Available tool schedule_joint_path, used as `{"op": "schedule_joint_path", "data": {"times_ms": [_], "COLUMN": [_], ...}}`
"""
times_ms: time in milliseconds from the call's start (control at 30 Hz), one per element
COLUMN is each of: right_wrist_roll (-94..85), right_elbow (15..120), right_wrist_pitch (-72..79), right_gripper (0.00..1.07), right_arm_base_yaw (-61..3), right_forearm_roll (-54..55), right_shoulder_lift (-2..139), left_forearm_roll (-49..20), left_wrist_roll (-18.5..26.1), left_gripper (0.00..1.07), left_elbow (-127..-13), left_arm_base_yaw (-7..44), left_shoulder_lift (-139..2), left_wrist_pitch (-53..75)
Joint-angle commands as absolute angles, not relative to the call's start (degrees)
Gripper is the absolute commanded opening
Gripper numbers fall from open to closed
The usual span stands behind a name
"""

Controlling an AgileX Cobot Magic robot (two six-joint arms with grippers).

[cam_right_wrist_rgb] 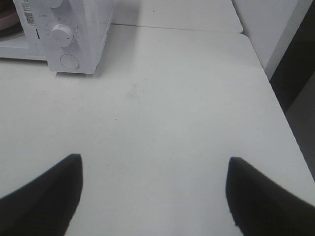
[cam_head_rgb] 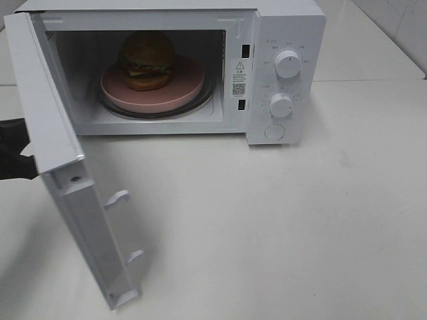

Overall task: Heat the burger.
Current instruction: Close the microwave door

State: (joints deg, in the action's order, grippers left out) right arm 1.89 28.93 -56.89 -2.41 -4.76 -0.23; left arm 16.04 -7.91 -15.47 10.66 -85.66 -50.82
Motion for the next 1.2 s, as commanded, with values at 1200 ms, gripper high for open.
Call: {"op": "schedule_joint_path", "data": {"times_ms": [1200], "right_wrist_roll": [2.2], "right_elbow": [28.6], "right_wrist_pitch": [-56.9], "right_gripper": [0.76], "right_arm_base_yaw": [-1.9], "right_forearm_roll": [-4.9], "right_shoulder_lift": [-1.8], "left_forearm_roll": [-0.7], "left_wrist_roll": [-5.6], "left_gripper": [0.0], "left_elbow": [-41.9], "left_arm_base_yaw": [32.4], "left_shoulder_lift": [-105.0], "left_wrist_pitch": [-49.3]}}
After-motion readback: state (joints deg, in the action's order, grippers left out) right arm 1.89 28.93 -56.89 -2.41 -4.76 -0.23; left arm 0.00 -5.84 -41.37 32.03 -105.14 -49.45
